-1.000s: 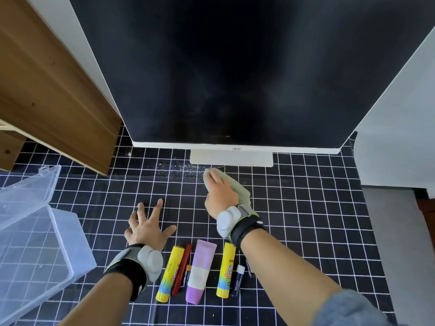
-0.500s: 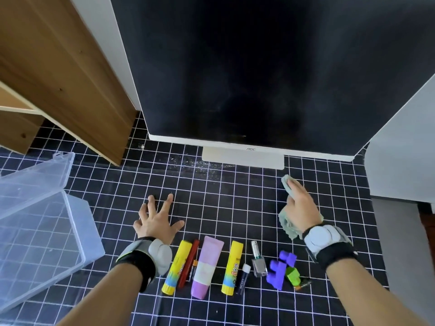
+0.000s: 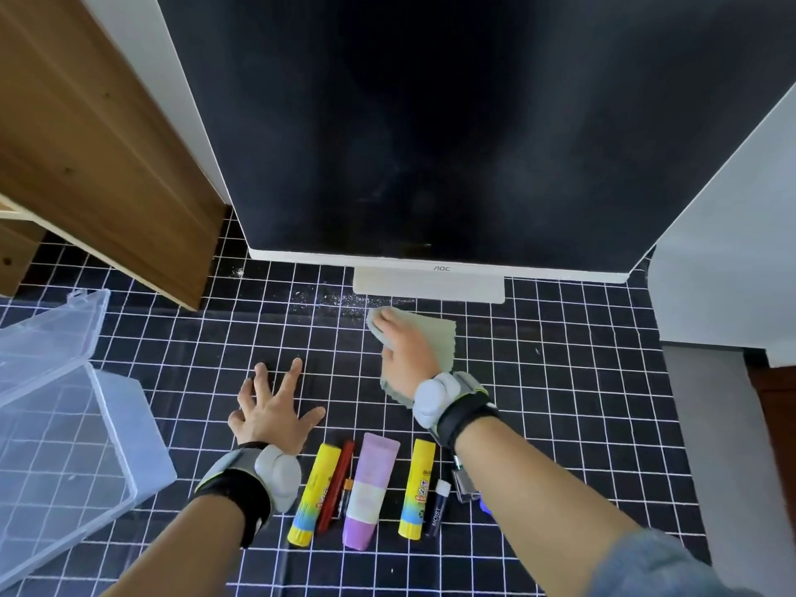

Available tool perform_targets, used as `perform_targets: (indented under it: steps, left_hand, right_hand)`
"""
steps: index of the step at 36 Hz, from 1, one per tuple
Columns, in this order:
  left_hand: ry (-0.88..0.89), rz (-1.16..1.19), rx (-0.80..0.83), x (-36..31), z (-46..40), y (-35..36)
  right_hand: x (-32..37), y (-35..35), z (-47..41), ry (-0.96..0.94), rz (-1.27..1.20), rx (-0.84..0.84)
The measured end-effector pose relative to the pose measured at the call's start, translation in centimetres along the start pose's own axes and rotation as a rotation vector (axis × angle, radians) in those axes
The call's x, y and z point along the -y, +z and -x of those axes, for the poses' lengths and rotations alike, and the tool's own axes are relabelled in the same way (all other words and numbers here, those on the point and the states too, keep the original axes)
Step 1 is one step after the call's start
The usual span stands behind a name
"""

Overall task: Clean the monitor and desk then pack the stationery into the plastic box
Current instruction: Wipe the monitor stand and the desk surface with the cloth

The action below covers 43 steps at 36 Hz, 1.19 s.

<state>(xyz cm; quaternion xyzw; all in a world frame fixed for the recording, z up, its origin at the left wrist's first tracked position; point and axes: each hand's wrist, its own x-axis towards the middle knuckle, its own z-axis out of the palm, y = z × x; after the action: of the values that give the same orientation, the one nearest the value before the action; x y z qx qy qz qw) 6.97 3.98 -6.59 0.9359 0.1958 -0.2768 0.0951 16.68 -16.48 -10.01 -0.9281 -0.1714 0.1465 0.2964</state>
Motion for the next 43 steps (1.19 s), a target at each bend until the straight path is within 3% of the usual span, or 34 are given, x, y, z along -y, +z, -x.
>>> perform_targets:
  steps: [4, 8, 13, 19, 24, 29, 38, 43]
  left_hand:
    - [0.004, 0.005, 0.000, 0.0, 0.0, -0.1]
    - [0.003, 0.011, 0.000, 0.1, 0.0, -0.1]
    - [0.008, -0.001, -0.006, 0.1, 0.3, -0.3]
    - [0.008, -0.001, -0.007, -0.1, 0.4, -0.4]
    - [0.006, 0.003, 0.001, 0.0, 0.4, -0.4]
    - [0.001, 0.014, 0.010, -0.1, 0.4, -0.5]
    - [-0.003, 0.027, 0.009, -0.1, 0.3, -0.4]
    - [0.004, 0.044, -0.006, 0.1, 0.4, -0.2]
  right_hand:
    - [1.2, -1.0, 0.5, 0.016, -0.200, -0.020]
    - [1.2, -5.4, 3.2, 0.077, -0.402, -0.172]
    - [-3.3, -11.8, 8.7, 0.219, -0.330, -0.401]
    - [-9.2, -16.2, 14.1, 0.358, -0.326, -0.523]
    - [-11.2, -14.6, 14.9, 0.410, -0.243, -0.435]
    - [-11.4, -9.2, 12.3, 0.328, -0.126, -0.388]
    - [-4.4, -4.9, 4.5, 0.206, -0.105, -0.342]
    - [-1.3, -3.0, 1.9, 0.279, -0.027, -0.353]
